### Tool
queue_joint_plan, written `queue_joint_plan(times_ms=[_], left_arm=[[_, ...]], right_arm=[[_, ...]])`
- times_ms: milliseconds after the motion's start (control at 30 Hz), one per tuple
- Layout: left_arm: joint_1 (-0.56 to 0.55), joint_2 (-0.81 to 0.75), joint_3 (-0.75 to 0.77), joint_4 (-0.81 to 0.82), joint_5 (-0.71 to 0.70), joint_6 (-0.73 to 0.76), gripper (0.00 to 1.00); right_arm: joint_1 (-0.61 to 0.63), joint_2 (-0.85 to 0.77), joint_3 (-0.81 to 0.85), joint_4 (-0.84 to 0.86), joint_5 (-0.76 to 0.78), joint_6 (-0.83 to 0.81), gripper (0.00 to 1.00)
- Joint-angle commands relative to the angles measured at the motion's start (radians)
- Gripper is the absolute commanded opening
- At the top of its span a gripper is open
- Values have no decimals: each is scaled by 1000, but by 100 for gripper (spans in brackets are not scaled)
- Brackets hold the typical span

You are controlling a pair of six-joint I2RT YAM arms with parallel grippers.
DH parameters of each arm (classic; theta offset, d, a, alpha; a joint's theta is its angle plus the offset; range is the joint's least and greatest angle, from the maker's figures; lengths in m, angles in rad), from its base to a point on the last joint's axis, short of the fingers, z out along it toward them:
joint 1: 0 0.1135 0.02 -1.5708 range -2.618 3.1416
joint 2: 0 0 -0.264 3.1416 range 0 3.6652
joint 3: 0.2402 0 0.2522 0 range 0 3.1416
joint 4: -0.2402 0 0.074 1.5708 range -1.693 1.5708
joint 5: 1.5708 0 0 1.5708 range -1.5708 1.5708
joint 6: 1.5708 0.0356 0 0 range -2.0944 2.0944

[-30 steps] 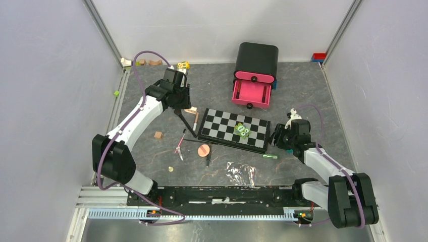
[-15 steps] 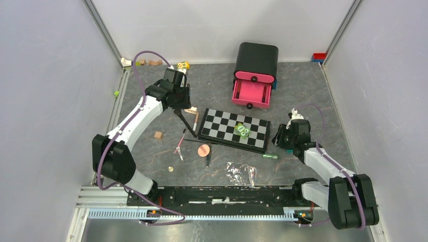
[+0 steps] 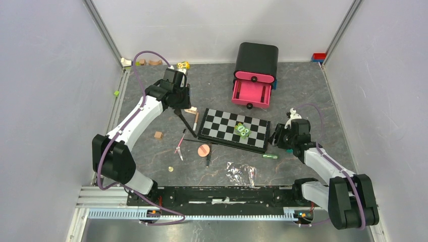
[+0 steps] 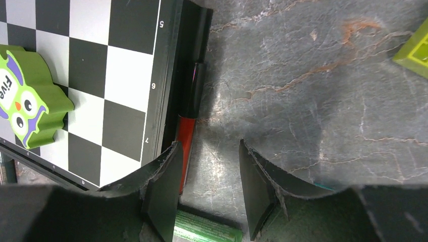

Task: Organize the makeup
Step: Pick up the makeup from the center of the board.

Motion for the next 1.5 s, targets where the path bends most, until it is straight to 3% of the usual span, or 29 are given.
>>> queue_joint_plan(times_ms=[0,300,600,1067,1300,1467], left_arm=[[0,3,6,25,-2,61,42],[1,9,9,22,3,61,42],[0,22,17,12,6,61,41],[1,24,18,13,9,61,41],[2,21,20,12,14,61,41],[1,15,16,11,9,62,41]], right_arm=[[0,18,-5,52,-47,9,51],[3,47,-20,80,-12,10,54],[14,100,-37,33,133,-2,41],[14,-90,7,-55,268,21,37],[16,-73,19,0,122,18,48],[17,-10,13,38,85,27,50]])
